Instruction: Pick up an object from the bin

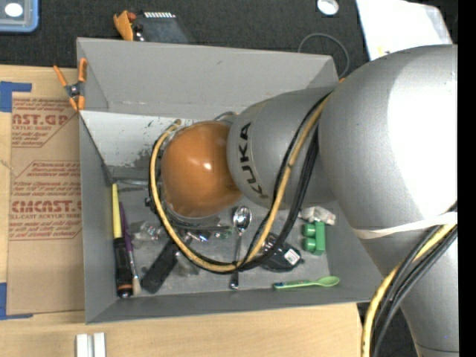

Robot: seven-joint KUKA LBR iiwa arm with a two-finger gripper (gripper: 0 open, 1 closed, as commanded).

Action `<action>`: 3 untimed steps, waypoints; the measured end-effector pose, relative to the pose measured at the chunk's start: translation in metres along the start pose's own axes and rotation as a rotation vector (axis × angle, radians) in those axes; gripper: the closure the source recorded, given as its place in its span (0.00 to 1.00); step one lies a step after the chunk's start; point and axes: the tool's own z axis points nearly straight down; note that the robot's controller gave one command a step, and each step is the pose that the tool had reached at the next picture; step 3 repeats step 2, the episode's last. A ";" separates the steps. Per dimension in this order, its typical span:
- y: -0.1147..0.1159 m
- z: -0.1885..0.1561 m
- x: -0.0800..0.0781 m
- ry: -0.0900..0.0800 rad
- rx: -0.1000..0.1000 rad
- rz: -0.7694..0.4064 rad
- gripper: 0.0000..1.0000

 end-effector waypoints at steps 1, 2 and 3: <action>-0.005 -0.018 0.000 0.006 -0.004 -0.164 0.00; 0.037 0.000 -0.019 0.002 -0.007 -0.288 1.00; 0.037 0.000 -0.019 0.002 -0.007 -0.288 1.00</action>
Offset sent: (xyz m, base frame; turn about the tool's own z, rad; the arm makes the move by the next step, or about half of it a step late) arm -0.0182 0.0346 -0.0004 -0.2895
